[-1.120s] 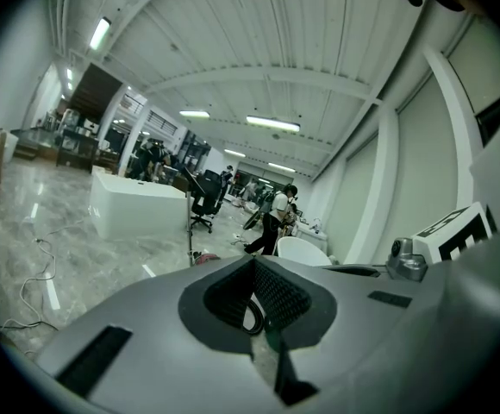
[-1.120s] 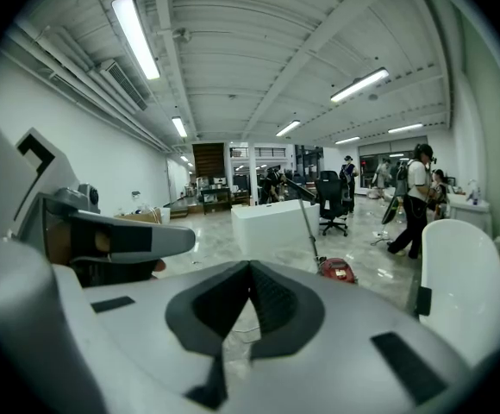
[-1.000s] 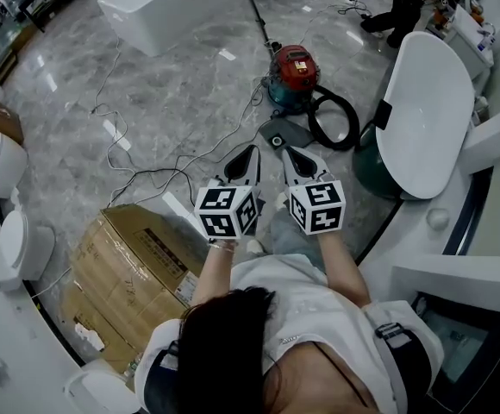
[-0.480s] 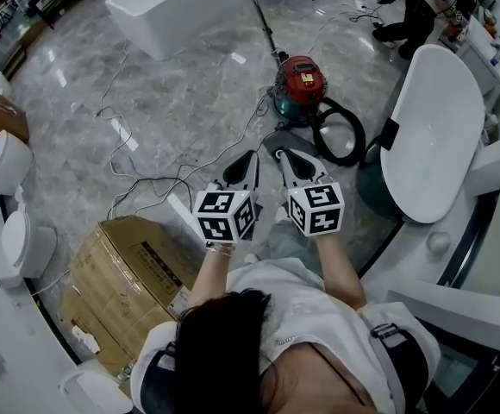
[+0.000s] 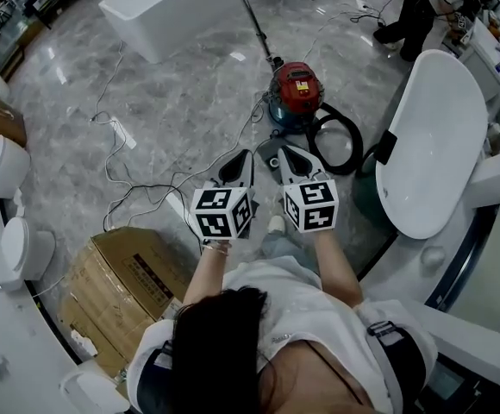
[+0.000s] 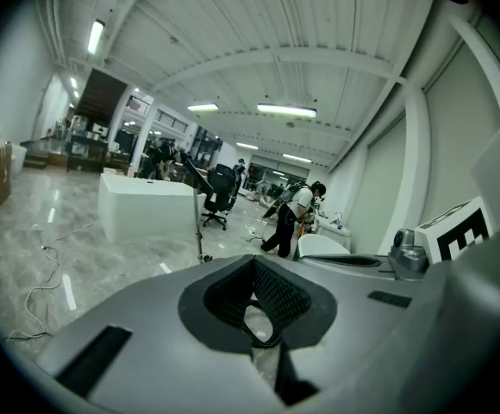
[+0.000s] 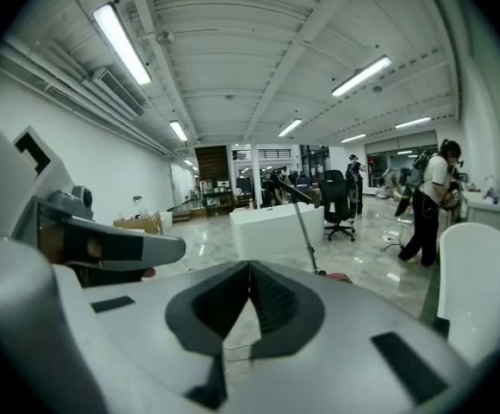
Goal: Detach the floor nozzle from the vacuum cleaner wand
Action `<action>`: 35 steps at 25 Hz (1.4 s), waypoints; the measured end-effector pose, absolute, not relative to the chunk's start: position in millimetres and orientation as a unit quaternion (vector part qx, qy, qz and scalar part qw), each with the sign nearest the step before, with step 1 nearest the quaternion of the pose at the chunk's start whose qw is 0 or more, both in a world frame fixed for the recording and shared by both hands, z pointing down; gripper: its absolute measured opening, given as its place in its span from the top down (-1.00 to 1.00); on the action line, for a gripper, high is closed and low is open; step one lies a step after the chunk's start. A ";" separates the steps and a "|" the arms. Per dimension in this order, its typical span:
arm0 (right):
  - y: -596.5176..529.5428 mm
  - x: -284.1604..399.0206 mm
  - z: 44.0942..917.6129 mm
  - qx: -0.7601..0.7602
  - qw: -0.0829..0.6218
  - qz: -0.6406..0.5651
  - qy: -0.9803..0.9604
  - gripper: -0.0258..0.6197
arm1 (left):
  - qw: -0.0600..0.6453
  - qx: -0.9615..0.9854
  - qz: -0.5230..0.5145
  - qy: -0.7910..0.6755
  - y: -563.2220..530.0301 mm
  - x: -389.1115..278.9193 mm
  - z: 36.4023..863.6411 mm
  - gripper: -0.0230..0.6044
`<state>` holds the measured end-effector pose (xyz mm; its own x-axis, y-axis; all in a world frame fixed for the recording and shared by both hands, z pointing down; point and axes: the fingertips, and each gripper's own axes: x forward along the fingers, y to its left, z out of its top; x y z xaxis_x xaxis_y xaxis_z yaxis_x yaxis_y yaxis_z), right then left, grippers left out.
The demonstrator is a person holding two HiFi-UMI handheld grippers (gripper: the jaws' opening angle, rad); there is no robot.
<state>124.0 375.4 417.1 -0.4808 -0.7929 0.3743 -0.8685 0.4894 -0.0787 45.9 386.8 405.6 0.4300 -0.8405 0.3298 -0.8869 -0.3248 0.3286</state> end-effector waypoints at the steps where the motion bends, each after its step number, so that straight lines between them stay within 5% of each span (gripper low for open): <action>1: 368.6 126.6 416.5 0.487 0.144 0.128 -0.852 0.88 | 0.232 0.813 0.049 -0.531 380.3 50.0 404.4 0.91; 35: 267.0 181.5 433.2 0.446 0.169 0.113 -0.872 0.88 | 0.225 0.787 0.045 -0.573 286.5 109.2 411.5 0.91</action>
<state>181.5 267.0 433.2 -0.5447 -0.7392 0.3960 -0.8159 0.5763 -0.0466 109.2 286.5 411.5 0.3400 -0.8812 0.3284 -0.9217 -0.2430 0.3024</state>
